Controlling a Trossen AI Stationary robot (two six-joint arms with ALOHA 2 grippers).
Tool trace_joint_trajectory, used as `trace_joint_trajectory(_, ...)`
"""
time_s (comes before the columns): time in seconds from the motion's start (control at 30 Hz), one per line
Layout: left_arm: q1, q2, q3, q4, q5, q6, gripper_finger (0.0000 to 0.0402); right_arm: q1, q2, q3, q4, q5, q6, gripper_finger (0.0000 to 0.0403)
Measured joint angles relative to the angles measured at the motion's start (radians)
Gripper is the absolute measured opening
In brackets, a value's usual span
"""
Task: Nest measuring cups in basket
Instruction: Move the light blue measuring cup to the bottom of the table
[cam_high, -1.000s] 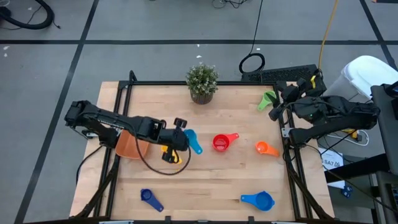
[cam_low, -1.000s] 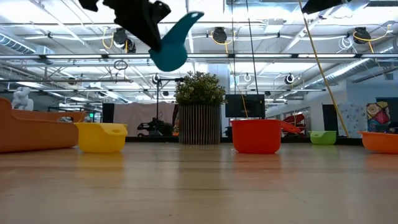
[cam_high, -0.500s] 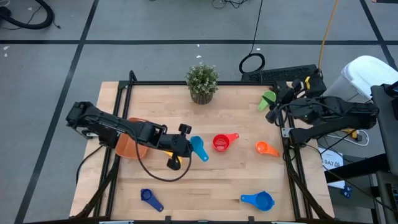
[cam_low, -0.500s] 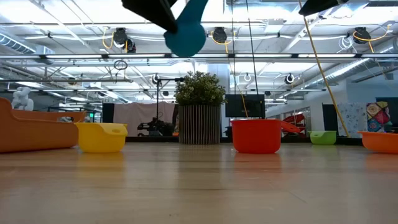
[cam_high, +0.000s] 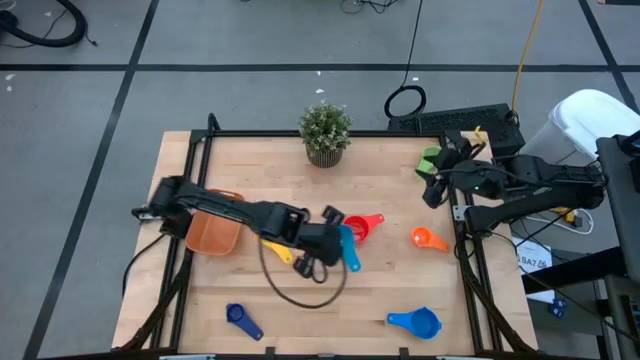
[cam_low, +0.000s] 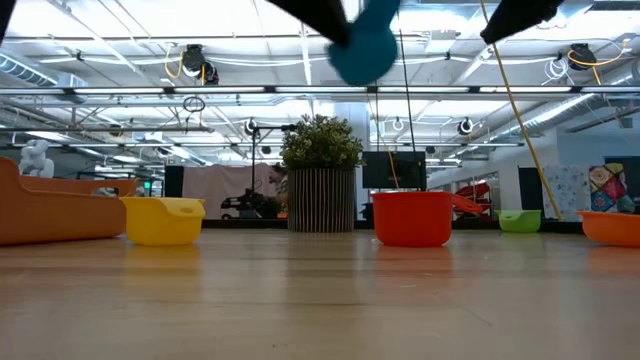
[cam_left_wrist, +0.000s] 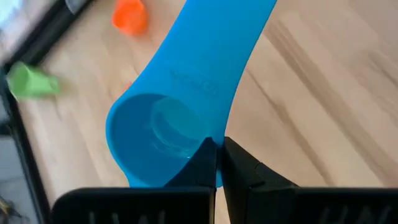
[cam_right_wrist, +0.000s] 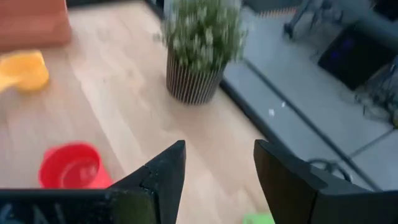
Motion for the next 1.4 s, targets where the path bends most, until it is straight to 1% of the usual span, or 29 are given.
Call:
trace_joint_trajectory(0.1, 0.021, 0.071, 0.101, -0.032, 0.000, 0.058, 0.0007, -0.002, 0.001, 0.000, -0.072, -0.036, 0.052, 0.0183)
trace_joint_trajectory(0.23, 0.061, 0.154, 0.238, -0.031, 0.000, 0.071, 0.0007, -0.002, -0.003, 0.000, -0.135, -0.056, 0.090, 0.0183)
trace_joint_trajectory(0.4, 0.112, 0.239, 0.335, -0.018, 0.000, 0.055, 0.0007, -0.004, -0.021, 0.000, -0.141, -0.061, 0.098, 0.0183)
trace_joint_trajectory(0.53, 0.132, 0.288, 0.342, -0.006, 0.000, 0.053, 0.0007, -0.004, -0.025, 0.000, -0.163, -0.078, 0.113, 0.0183)
trace_joint_trajectory(0.63, 0.134, 0.299, 0.342, -0.011, -0.001, 0.053, 0.0010, -0.004, -0.014, -0.001, -0.228, -0.206, 0.115, 0.0183)
trace_joint_trajectory(0.8, 0.125, 0.285, 0.343, -0.003, -0.019, 0.059, 0.0006, -0.004, 0.027, -0.059, -0.304, -0.367, 0.131, 0.0183)
trace_joint_trajectory(0.9, 0.118, 0.274, 0.344, 0.003, -0.035, 0.063, 0.0007, -0.004, 0.062, -0.123, -0.306, -0.442, 0.119, 0.0183)
trace_joint_trajectory(0.97, 0.112, 0.266, 0.344, -0.007, -0.037, 0.064, 0.0006, -0.004, 0.094, -0.169, -0.307, -0.471, 0.110, 0.0183)
trace_joint_trajectory(1.1, 0.102, 0.260, 0.344, -0.007, -0.044, 0.068, 0.0006, -0.004, 0.149, -0.253, -0.300, -0.479, 0.107, 0.0183)
trace_joint_trajectory(1.23, 0.094, 0.257, 0.344, -0.011, -0.053, 0.075, 0.0006, -0.004, 0.167, -0.292, -0.277, -0.476, 0.110, 0.0183)
trace_joint_trajectory(1.4, 0.093, 0.257, 0.344, -0.045, -0.053, 0.068, 0.0006, -0.004, 0.144, -0.296, -0.290, -0.410, 0.133, 0.0183)
